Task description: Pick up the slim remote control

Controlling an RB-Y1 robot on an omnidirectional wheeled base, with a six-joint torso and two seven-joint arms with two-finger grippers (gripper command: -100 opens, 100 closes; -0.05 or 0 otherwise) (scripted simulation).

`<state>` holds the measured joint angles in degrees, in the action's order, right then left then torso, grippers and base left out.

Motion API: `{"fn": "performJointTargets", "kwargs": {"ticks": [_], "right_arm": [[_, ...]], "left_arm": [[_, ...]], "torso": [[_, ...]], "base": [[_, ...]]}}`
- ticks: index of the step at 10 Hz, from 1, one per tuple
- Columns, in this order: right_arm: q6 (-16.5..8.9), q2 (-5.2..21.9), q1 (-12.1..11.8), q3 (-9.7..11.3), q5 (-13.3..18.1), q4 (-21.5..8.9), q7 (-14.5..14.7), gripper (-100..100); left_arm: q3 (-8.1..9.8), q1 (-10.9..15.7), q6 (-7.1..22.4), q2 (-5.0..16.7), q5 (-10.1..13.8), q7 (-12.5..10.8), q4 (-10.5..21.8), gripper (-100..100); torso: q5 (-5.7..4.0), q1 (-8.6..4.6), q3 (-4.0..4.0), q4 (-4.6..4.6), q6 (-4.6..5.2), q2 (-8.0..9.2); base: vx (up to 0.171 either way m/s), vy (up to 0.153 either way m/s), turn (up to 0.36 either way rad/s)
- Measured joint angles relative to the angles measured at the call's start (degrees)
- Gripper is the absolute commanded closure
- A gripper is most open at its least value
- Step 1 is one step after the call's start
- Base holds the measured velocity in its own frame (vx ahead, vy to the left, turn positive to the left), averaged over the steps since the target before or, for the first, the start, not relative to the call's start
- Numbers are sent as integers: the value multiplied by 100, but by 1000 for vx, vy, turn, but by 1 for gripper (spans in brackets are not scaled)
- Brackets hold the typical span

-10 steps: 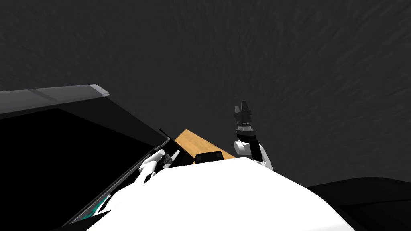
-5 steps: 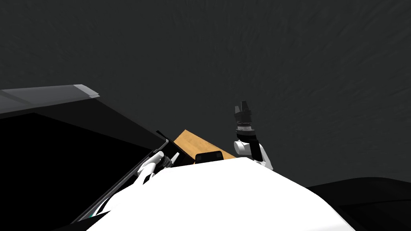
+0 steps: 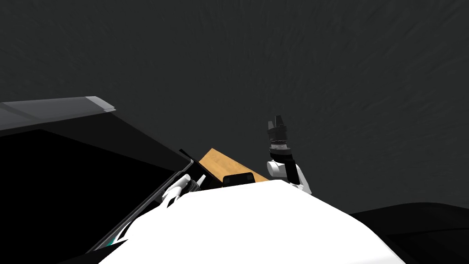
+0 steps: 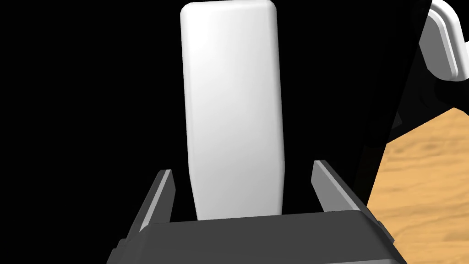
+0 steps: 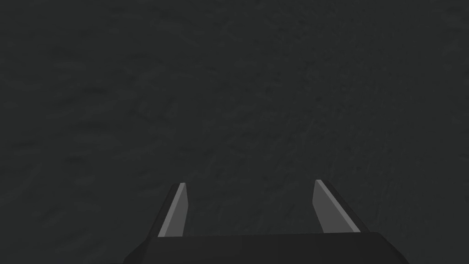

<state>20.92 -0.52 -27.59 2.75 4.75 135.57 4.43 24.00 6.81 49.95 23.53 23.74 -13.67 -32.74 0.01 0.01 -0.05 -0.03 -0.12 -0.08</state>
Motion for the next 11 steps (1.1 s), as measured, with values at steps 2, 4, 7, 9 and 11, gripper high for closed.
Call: {"fn": "performJointTargets", "kwargs": {"ticks": [2, 4, 7, 9, 11], "right_arm": [[0, 0, 0, 0, 0, 0, 0, 0], [0, 0, 0, 0, 0, 0, 0, 0], [0, 0, 0, 0, 0, 0, 0, 0], [0, 0, 0, 0, 0, 0, 0, 0], [0, 0, 1, 0, 0, 0, 0, 0]], "left_arm": [[-11, -87, -18, -55, -17, -16, -124, 100], [-9, -84, -21, -51, -17, -17, -124, 100], [-10, -84, -21, -51, -17, -17, -124, 0], [-7, -122, 53, -49, -23, -44, -234, 100], [32, -146, 346, 63, 6, -93, -475, 100]], "torso": [[-3, -6, 4, 2, 0, 5], [-2, -7, 4, 1, 0, 7], [-2, -8, 5, 2, 0, 7], [-3, -7, 5, 2, 0, 8], [-7, -16, 8, 4, 1, 13]], "base": [[0, 0, 0], [0, 0, 0], [0, 0, 0], [-1, 0, -10], [-29, -33, -29]]}}
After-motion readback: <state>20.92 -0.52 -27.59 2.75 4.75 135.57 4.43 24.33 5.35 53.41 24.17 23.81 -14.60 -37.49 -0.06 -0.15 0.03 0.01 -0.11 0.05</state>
